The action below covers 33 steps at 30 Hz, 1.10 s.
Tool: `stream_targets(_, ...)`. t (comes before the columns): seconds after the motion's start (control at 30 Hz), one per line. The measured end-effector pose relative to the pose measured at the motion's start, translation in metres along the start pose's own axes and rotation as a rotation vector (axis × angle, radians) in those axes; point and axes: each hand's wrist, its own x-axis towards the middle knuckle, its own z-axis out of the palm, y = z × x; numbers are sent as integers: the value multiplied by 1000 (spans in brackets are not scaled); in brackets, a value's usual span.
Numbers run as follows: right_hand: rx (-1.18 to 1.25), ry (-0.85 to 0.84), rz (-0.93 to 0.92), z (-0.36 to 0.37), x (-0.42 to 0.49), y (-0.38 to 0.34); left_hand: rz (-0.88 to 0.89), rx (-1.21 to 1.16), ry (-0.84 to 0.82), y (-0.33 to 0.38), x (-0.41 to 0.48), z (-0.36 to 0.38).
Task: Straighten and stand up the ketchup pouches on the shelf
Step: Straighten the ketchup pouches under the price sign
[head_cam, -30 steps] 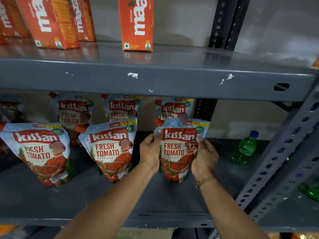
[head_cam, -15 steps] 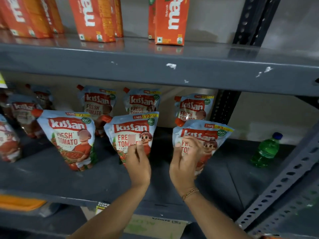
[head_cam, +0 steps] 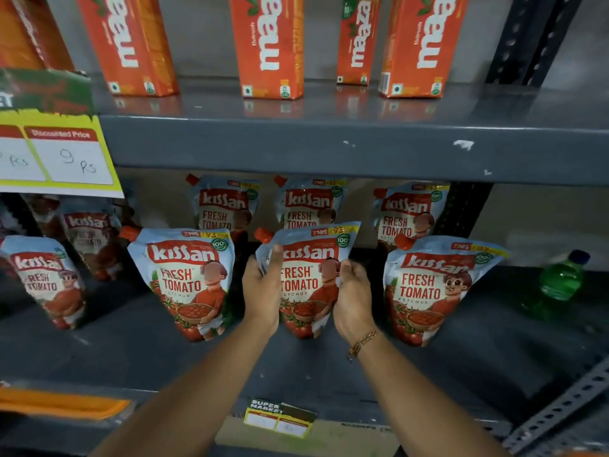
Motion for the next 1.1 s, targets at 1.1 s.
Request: stream_targets(1.1, -9, 106, -110, 3, 1, 14, -63, -66, -33, -5, 18, 5)
